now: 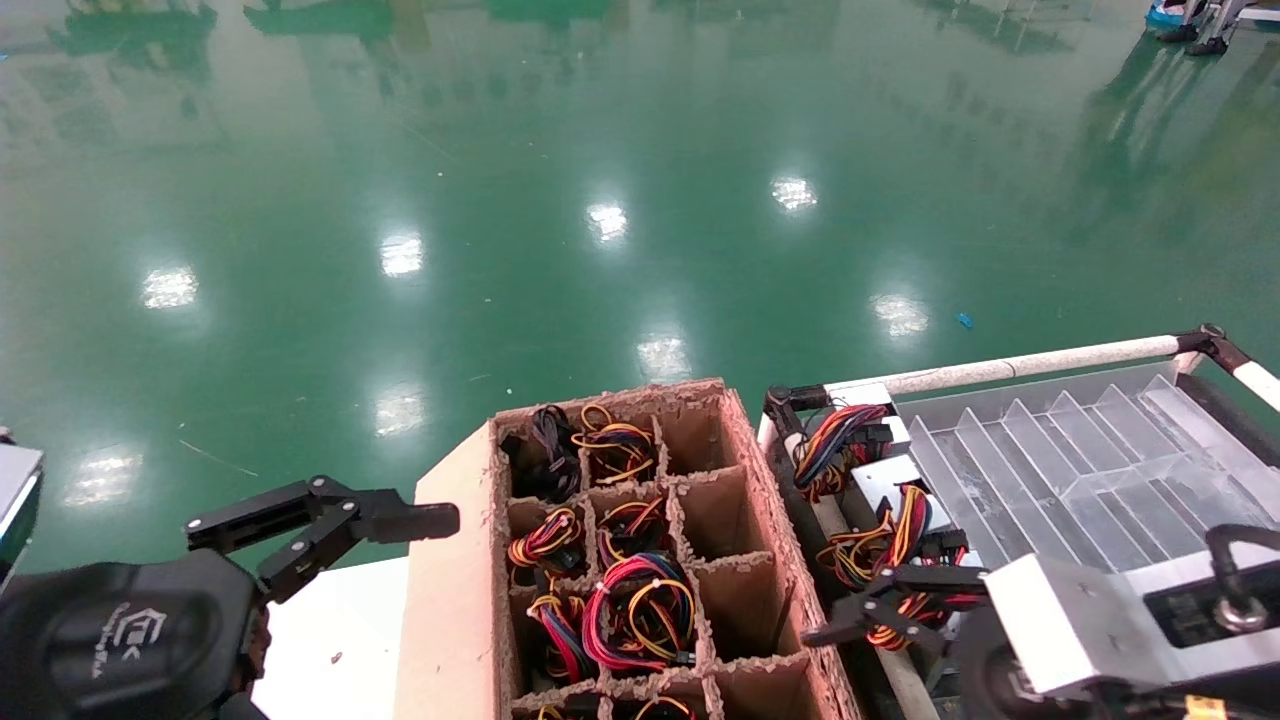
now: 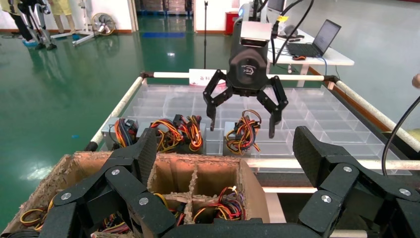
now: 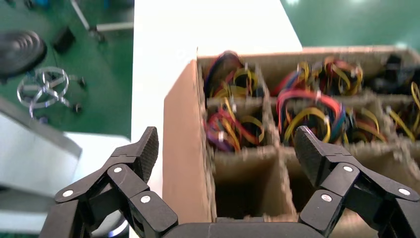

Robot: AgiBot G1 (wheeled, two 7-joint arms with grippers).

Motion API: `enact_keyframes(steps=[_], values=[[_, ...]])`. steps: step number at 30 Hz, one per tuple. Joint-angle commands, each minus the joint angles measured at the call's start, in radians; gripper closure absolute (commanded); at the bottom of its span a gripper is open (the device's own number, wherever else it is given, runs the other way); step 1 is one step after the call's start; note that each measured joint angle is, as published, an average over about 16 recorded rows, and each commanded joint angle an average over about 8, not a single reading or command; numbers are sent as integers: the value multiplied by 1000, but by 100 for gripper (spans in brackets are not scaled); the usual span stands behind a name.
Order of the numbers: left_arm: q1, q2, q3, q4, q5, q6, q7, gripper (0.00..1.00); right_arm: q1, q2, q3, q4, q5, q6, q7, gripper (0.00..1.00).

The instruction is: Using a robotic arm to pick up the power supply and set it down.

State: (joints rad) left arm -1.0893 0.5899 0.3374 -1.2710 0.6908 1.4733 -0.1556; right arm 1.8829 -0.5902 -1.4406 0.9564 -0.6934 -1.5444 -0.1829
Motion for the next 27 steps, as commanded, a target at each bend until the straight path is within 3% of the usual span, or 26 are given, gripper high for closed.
enact_keyframes(steps=[1,27], values=[[0,0,0,0,0,0,0,0,-45,-1,64,18,-2,3,21,0],[0,0,1,0,0,0,0,0,-630,-16,905,256,-29,38,289,0]])
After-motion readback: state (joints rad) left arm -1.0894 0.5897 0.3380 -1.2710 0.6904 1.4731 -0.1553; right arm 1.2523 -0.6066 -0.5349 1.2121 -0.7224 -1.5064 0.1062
